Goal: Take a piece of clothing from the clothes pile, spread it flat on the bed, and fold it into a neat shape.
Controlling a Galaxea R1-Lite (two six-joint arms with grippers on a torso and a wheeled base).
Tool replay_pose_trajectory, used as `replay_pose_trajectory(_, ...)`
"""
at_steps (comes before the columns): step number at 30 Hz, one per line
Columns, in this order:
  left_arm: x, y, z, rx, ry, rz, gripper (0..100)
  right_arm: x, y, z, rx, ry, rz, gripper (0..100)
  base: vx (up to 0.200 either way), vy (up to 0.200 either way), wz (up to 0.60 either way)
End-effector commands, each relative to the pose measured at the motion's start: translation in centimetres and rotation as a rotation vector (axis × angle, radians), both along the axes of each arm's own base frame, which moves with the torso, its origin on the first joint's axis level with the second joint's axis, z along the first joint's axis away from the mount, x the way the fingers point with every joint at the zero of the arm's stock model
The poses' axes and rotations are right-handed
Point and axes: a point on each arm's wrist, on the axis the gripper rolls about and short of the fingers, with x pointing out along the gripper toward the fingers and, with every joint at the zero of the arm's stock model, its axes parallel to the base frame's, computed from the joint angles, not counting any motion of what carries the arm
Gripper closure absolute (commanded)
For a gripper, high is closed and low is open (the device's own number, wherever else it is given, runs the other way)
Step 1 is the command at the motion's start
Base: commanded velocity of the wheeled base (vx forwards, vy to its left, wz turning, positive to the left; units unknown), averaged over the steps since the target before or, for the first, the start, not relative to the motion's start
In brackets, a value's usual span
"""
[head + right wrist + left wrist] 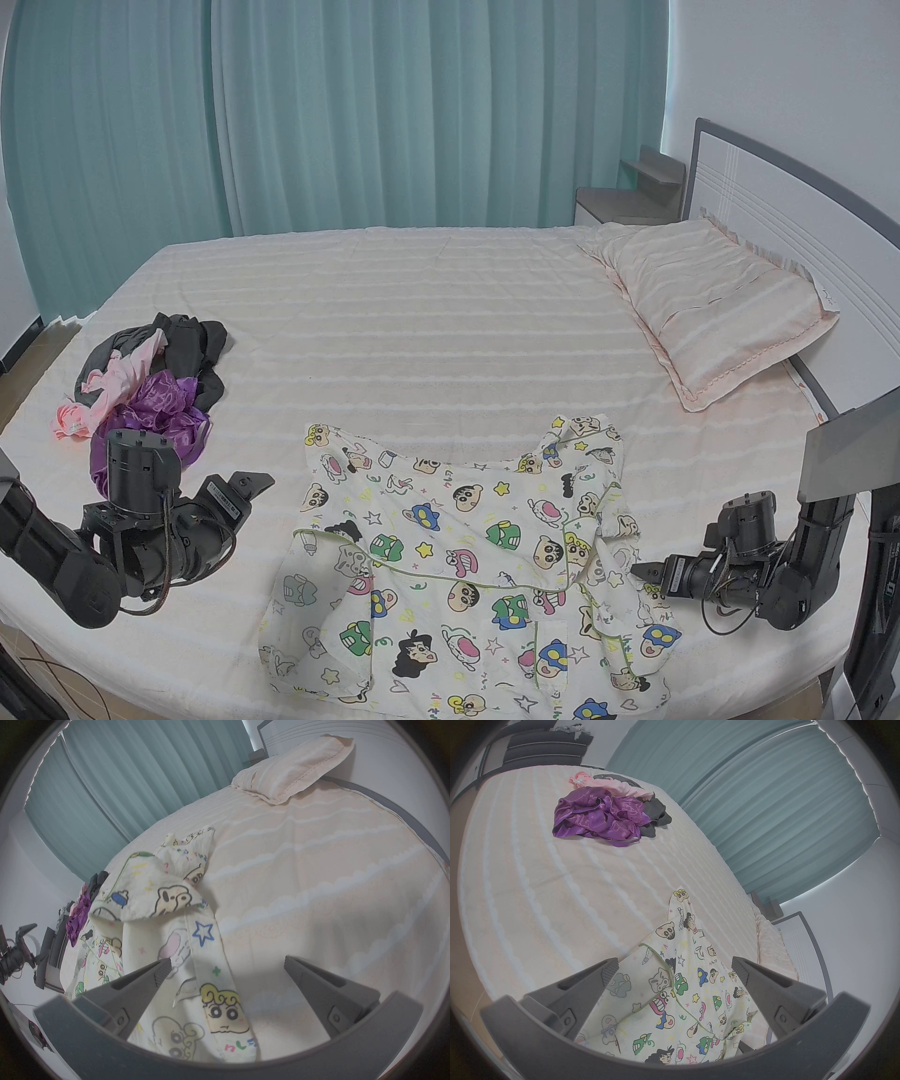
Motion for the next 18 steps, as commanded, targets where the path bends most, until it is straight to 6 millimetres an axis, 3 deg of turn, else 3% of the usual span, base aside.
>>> replay_pose_trajectory(1,-0.2,-0.1,0.1,-0.001,-0.001,-0.005,0,-0.5,0.8,-0.5,-0.007,0.023,0.035,0,0.0,0.0,0.0)
replay_pose_trajectory(11,-0.3,-0.1,-0.2,-0.002,0.01,-0.006,0,-0.8,3.4,-1.1,-0.068,0.01,0.09,0,0.0,0.0,0.0)
replay_pose_trajectory(18,-0.4,-0.3,-0.2,-0.001,0.011,-0.014,0,-0.9,4.0,-1.2,-0.086,0.004,0.105,0,0.0,0.0,0.0)
